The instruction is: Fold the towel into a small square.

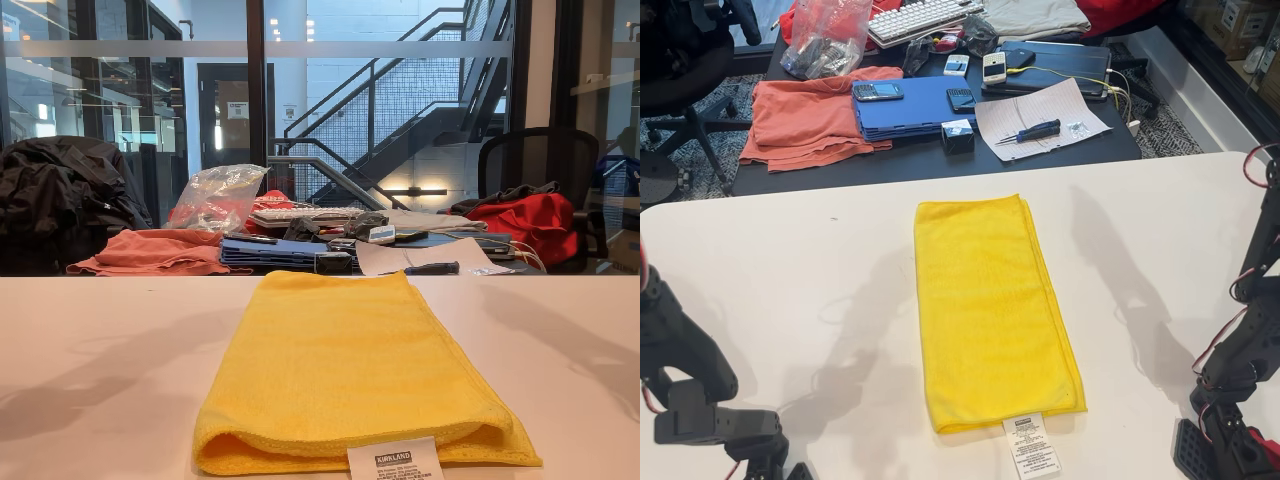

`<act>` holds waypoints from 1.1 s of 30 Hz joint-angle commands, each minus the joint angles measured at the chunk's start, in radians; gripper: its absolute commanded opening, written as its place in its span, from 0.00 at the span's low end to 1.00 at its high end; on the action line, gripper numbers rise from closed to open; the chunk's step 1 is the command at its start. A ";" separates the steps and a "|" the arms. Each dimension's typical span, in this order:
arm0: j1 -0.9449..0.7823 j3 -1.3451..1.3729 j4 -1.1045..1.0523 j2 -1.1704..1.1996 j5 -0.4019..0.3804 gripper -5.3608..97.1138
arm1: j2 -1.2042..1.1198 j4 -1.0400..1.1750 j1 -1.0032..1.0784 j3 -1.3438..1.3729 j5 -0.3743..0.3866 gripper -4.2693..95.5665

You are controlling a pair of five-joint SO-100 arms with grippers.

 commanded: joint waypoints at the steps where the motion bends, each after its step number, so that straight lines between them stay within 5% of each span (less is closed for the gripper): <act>1: 0.003 -0.003 0.002 0.006 0.002 0.06 | 0.000 0.000 0.002 -0.002 -0.002 0.08; 33: 0.000 -0.003 0.003 0.005 0.008 0.06 | 0.023 0.003 0.017 -0.005 -0.005 0.08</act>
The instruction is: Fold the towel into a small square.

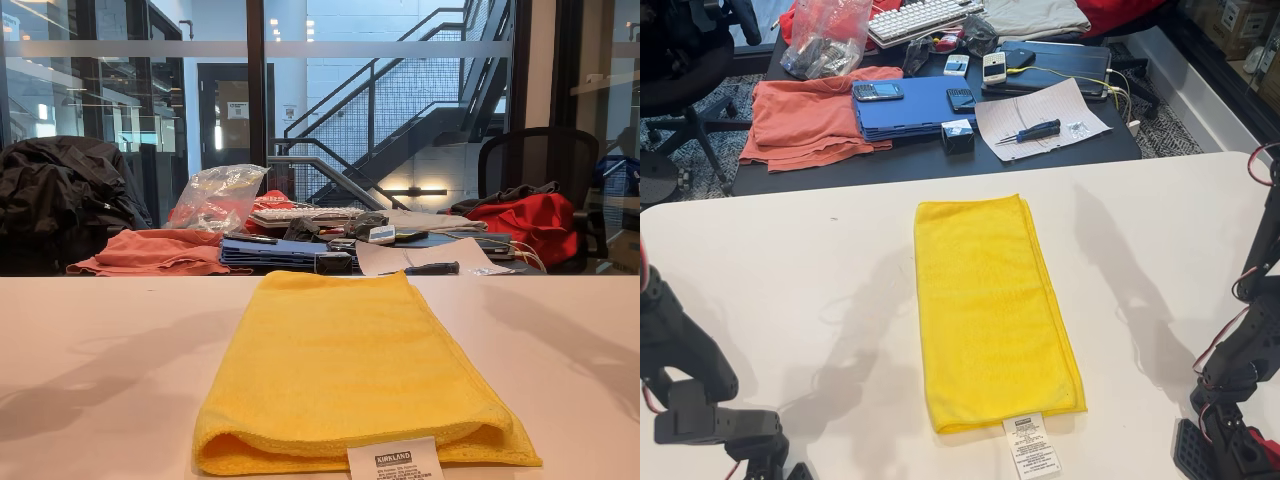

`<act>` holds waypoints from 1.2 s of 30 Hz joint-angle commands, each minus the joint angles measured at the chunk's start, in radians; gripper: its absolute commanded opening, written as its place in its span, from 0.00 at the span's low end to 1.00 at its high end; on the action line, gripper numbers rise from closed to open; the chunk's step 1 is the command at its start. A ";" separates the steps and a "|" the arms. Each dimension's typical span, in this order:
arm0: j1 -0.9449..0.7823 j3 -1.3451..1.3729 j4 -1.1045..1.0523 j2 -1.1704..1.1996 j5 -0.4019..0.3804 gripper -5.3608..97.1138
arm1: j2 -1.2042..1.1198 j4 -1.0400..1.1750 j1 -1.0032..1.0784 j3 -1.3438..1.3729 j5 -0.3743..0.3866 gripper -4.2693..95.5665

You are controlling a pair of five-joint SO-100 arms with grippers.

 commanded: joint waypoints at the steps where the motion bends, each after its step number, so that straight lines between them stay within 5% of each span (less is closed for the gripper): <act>1: -0.002 -0.003 0.003 0.003 0.002 0.06 | 0.015 0.002 0.017 0.002 -0.005 0.09; 10: -0.015 0.209 0.233 -0.094 -0.002 0.06 | -0.055 0.538 0.264 0.278 0.011 0.09; 18: -0.281 0.449 0.907 -0.094 -0.011 0.05 | -0.041 1.048 0.325 0.525 -0.002 0.09; 29: -0.298 0.600 1.574 -0.091 -0.011 0.05 | 0.015 1.773 0.577 0.773 0.012 0.09; 36: -0.290 0.620 1.847 -0.066 -0.014 0.05 | 0.012 1.805 0.977 1.085 0.002 0.08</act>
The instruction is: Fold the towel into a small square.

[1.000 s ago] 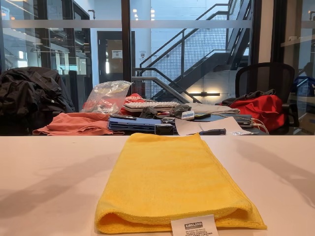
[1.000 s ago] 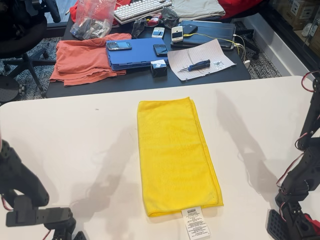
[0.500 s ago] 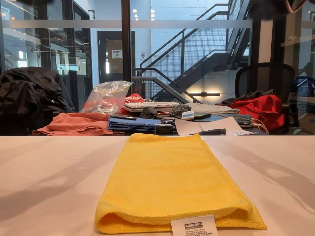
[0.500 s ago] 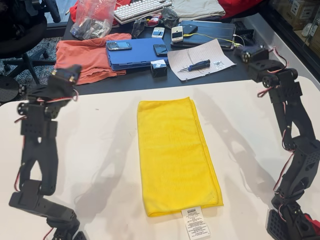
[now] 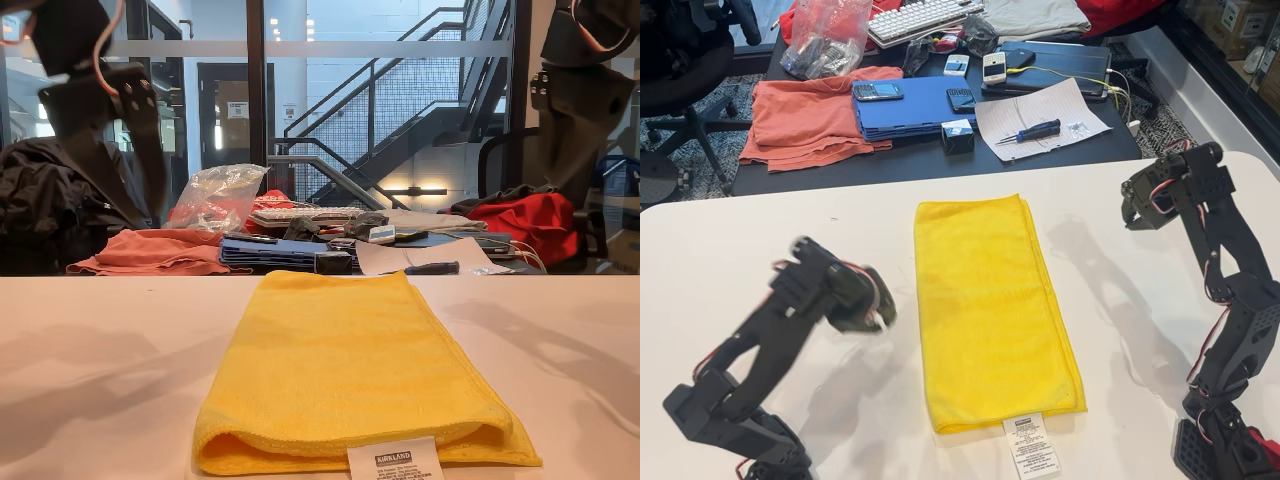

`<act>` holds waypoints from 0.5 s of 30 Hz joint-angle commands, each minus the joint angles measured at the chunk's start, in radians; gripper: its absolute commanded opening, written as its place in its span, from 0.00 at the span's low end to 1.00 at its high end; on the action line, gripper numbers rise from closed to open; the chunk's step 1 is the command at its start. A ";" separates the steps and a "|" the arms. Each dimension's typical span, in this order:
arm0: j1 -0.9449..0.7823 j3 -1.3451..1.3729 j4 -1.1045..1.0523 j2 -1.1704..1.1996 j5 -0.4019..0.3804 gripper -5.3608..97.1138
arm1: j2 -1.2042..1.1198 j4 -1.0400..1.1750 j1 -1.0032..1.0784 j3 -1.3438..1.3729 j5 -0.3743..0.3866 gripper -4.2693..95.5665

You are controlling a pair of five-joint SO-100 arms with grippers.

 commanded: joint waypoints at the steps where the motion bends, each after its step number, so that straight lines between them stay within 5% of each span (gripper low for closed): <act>1: 0.005 -0.008 0.021 0.034 -0.005 0.05 | 0.026 0.009 0.071 0.055 0.005 0.08; 9: 0.006 0.186 0.017 0.095 -0.006 0.06 | -0.077 -0.051 0.229 0.213 -0.002 0.11; 15: 0.008 0.253 0.014 0.163 -0.077 0.06 | -0.218 -0.229 0.278 0.241 0.000 0.25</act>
